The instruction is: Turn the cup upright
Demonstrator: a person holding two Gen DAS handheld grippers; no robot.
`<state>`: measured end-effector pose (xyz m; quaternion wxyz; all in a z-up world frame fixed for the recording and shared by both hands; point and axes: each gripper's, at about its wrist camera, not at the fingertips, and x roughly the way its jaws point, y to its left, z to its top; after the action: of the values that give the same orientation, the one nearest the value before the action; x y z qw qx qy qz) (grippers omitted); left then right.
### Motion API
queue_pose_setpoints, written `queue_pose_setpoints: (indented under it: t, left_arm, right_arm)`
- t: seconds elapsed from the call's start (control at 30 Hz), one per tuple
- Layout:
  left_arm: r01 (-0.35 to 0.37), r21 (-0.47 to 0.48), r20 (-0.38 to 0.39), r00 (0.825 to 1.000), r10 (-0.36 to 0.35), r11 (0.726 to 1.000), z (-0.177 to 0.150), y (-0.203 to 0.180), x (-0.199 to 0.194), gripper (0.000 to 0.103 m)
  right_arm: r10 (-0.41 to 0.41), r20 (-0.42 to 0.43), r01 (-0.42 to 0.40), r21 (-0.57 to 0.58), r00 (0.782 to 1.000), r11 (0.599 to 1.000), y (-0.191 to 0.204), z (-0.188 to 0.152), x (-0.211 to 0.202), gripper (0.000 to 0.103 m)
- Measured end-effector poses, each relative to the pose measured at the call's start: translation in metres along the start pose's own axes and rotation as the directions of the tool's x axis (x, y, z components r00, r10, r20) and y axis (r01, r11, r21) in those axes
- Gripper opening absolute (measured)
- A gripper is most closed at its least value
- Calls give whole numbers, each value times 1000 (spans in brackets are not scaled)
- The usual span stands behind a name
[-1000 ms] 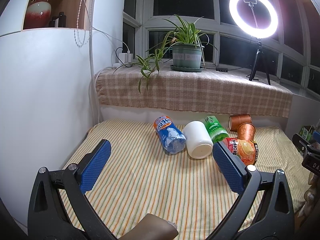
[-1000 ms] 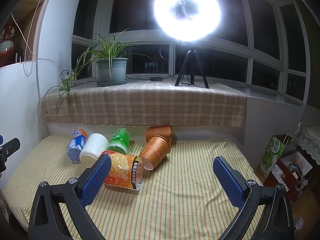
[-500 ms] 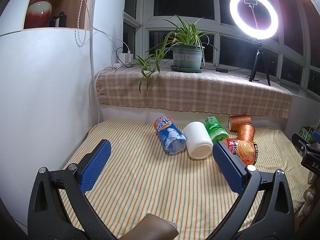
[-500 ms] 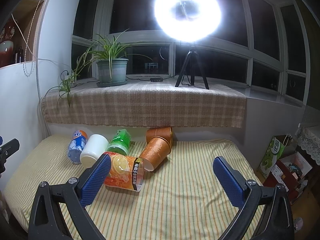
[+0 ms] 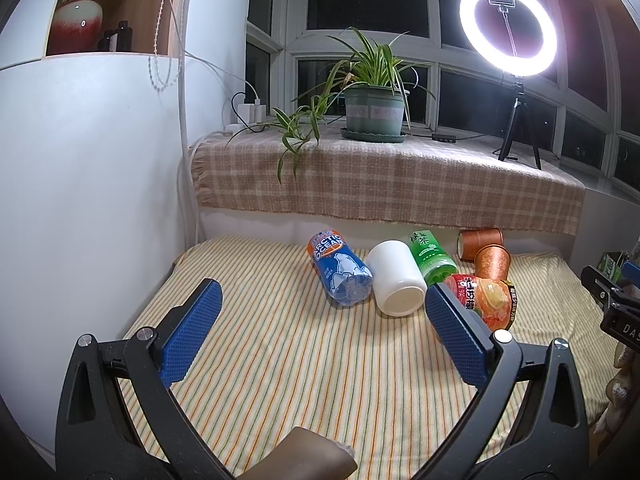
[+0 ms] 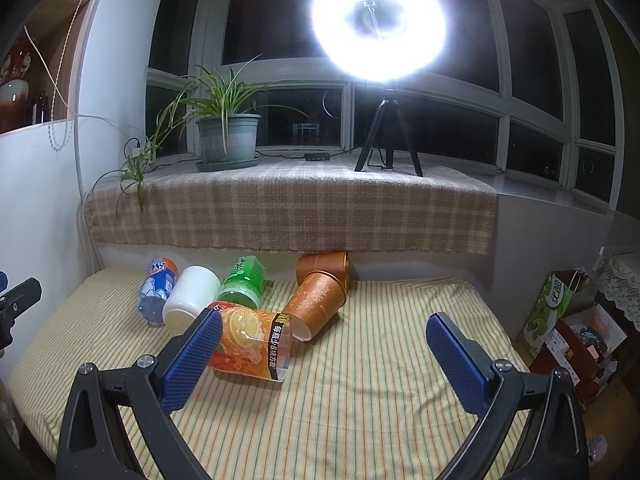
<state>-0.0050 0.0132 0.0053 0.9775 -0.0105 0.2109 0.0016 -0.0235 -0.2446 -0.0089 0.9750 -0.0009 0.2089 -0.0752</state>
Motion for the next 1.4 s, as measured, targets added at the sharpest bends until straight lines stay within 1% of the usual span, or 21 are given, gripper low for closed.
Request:
queue_pose_setpoints:
  t: [0.27, 0.43, 0.63, 0.77, 0.87, 0.97, 1.0, 1.07, 1.1, 1.13, 1.2, 1.27, 1.3, 1.4]
  left_arm:
    - [-10, 5, -12, 1000, 10, 1000, -7, 4, 0, 103]
    - [-17, -1, -25, 1000, 17, 1000, -12, 3, 6, 103]
    - [-23, -7, -42, 999, 22, 1000, -14, 9, 9, 103]
    - [-21, -14, -71, 997, 20, 1000, -17, 15, 14, 103]
    - [-11, -26, -97, 995, 9, 1000, -19, 22, 17, 103]
    - [-16, -27, -102, 995, 14, 1000, -21, 26, 17, 103]
    - [-19, -26, -102, 995, 16, 999, -22, 28, 17, 103]
    - [-20, -29, -104, 994, 17, 999, -23, 31, 16, 103]
    - [-21, -31, -107, 994, 17, 999, -22, 33, 17, 103]
    - [-22, -35, -109, 994, 18, 999, -23, 35, 17, 103]
    - [-24, -41, -115, 993, 19, 999, -24, 37, 18, 103]
    - [-26, -47, -124, 992, 20, 999, -26, 40, 19, 103]
    - [-28, -49, -127, 992, 22, 998, -27, 41, 20, 103]
    - [-33, -52, -133, 991, 26, 998, -29, 46, 21, 103]
  right_arm:
    - [10, -6, -10, -9, 1000, 1000, 4, 3, 7, 103]
    - [29, -13, -30, -23, 999, 999, 9, 7, 16, 103]
    - [117, -58, -119, -27, 991, 993, 18, 15, 37, 103]
    - [183, -101, -185, -10, 978, 983, 26, 20, 55, 103]
    - [242, -149, -244, 9, 959, 970, 32, 24, 73, 103]
    - [274, -207, -276, 19, 939, 961, 38, 32, 99, 103]
    - [287, -225, -290, 22, 931, 957, 40, 35, 107, 102]
    - [307, -261, -309, 34, 915, 950, 42, 41, 121, 97]
    - [321, -283, -322, 46, 904, 946, 42, 44, 130, 97]
    - [342, -310, -340, 62, 887, 938, 43, 48, 141, 96]
    - [364, -352, -354, 93, 863, 930, 44, 53, 160, 93]
    - [392, -398, -375, 125, 829, 919, 46, 58, 180, 89]
    - [399, -410, -378, 135, 820, 916, 47, 59, 186, 88]
    - [438, -472, -401, 183, 765, 897, 52, 63, 214, 84]
